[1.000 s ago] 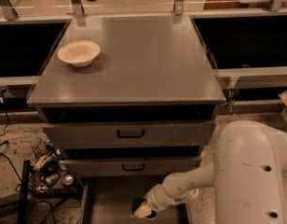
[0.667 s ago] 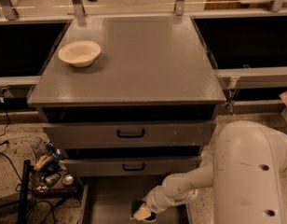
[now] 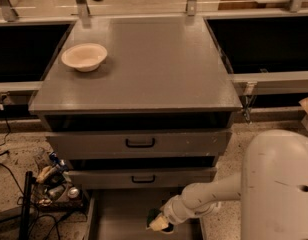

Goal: Pick sponge from bottom drawer and place on counter

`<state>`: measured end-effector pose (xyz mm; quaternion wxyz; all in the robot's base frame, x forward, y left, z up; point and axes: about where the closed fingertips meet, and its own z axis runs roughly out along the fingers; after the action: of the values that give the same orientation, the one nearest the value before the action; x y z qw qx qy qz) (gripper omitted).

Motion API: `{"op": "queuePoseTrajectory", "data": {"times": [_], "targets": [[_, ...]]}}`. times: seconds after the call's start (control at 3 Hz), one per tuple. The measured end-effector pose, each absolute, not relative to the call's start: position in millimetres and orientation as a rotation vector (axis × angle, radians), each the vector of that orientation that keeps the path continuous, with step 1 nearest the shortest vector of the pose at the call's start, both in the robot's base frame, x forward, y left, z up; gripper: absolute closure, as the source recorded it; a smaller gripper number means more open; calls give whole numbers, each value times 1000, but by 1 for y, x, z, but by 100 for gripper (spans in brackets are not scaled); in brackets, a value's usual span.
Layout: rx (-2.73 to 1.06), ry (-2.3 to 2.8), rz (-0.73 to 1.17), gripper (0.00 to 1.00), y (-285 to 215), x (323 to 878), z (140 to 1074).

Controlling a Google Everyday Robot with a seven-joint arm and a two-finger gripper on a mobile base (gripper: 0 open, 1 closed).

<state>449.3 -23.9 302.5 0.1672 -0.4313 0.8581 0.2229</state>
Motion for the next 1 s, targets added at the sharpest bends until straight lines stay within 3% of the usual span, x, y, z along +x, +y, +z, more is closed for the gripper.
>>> {"op": "queuePoseTrajectory", "data": {"times": [1.0], "targets": [[-1230, 2331, 412, 100, -57, 458, 422]]}}
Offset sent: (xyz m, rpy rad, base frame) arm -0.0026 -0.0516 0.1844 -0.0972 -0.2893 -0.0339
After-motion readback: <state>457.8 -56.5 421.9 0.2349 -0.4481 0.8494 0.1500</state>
